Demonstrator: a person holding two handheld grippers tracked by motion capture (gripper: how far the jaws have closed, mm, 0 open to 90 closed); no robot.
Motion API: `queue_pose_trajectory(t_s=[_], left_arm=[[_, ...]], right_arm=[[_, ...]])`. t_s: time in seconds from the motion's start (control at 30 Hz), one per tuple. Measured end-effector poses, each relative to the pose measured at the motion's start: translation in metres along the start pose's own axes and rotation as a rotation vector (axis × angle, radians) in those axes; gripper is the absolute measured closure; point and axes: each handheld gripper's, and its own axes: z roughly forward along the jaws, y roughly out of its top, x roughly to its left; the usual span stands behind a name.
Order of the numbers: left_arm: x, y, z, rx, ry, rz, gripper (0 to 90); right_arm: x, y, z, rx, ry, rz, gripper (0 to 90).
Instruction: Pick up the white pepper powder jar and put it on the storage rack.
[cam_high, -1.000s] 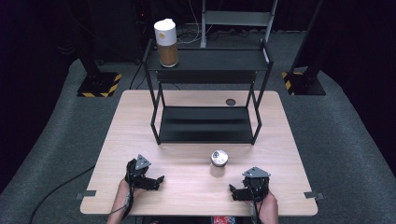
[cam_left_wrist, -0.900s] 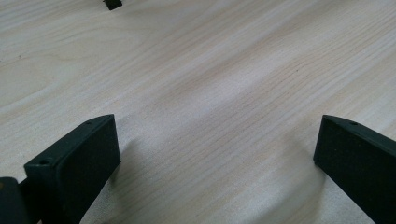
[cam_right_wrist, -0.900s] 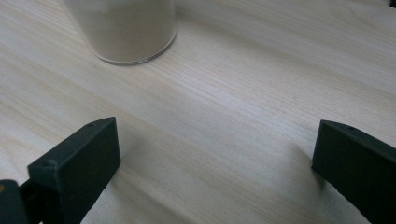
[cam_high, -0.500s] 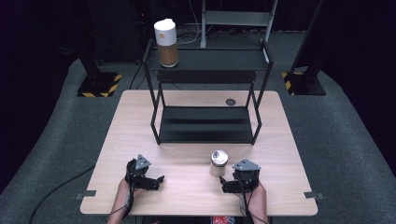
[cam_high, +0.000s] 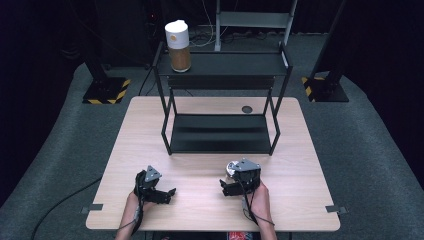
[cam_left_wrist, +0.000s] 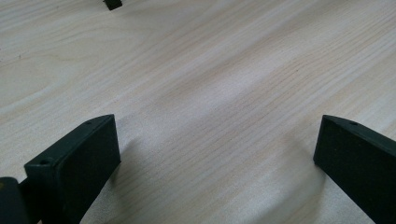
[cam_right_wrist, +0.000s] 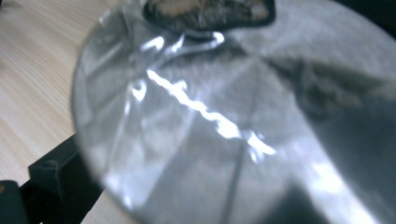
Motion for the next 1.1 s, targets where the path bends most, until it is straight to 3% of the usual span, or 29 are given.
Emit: queue_pose_trajectory(t_s=[0.1, 0.37, 0.67, 1.1], left_arm=[[0.000, 0.000, 0.000, 0.000, 0.000, 0.000, 0.0], [0.000, 0.000, 0.000, -0.001, 0.001, 0.000, 0.0], [0.000, 0.000, 0.000, -0.001, 0.001, 0.001, 0.0], [0.000, 0.000, 0.000, -0.001, 0.001, 0.000, 0.0]], right_arm=[[0.003, -0.001, 0.001, -0.015, -0.017, -0.016, 9.2], [0.001, -0.004, 0.002, -0.026, -0.004, -0.019, 28.0], [0.004, -0.007, 0.001, -0.049, -0.020, -0.011, 29.5], [-0.009, -0.001, -0.018, -0.092, -0.026, 0.007, 29.8]])
